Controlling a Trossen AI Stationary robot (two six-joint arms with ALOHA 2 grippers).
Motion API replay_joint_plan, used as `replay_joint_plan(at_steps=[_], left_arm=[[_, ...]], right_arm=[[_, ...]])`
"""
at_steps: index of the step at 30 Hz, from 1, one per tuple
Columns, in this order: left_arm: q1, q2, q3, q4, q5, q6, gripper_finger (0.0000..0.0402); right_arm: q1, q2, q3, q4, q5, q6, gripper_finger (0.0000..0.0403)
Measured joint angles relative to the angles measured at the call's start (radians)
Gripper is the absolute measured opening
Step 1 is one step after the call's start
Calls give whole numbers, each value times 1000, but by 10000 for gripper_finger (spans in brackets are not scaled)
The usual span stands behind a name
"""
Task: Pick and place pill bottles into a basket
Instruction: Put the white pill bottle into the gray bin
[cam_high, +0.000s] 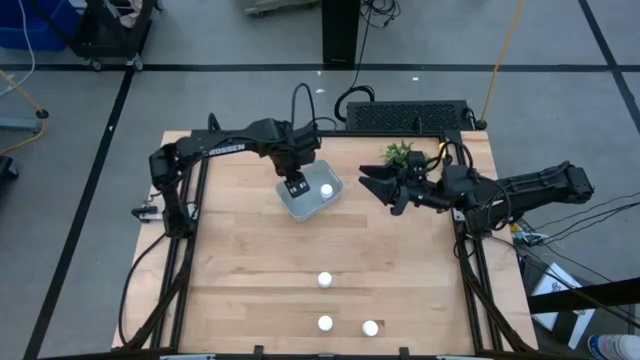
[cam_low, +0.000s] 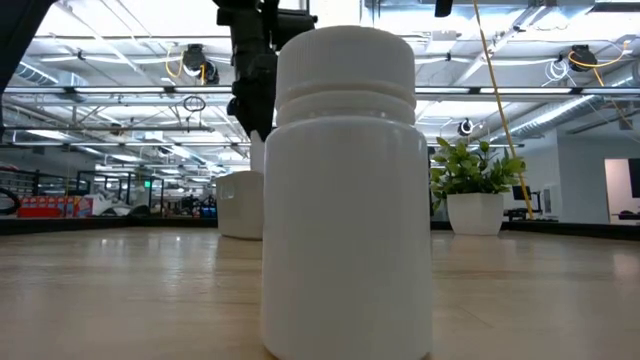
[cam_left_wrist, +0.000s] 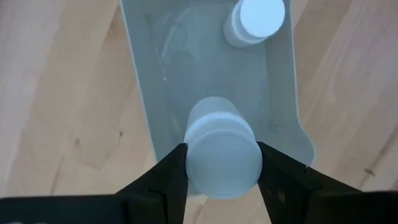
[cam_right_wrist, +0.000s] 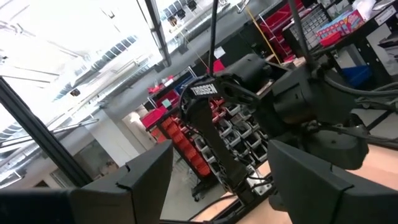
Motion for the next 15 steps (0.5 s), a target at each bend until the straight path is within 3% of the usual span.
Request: replay_joint_plan(at_steps=[9,15], left_arm=[[-14,75,0,24,3,-27,193],[-29,108,0,46,-22,-45,165]], right_arm=[[0,0,0,-1,-1,5,256],[0,0,0,-1,-4,3,256]])
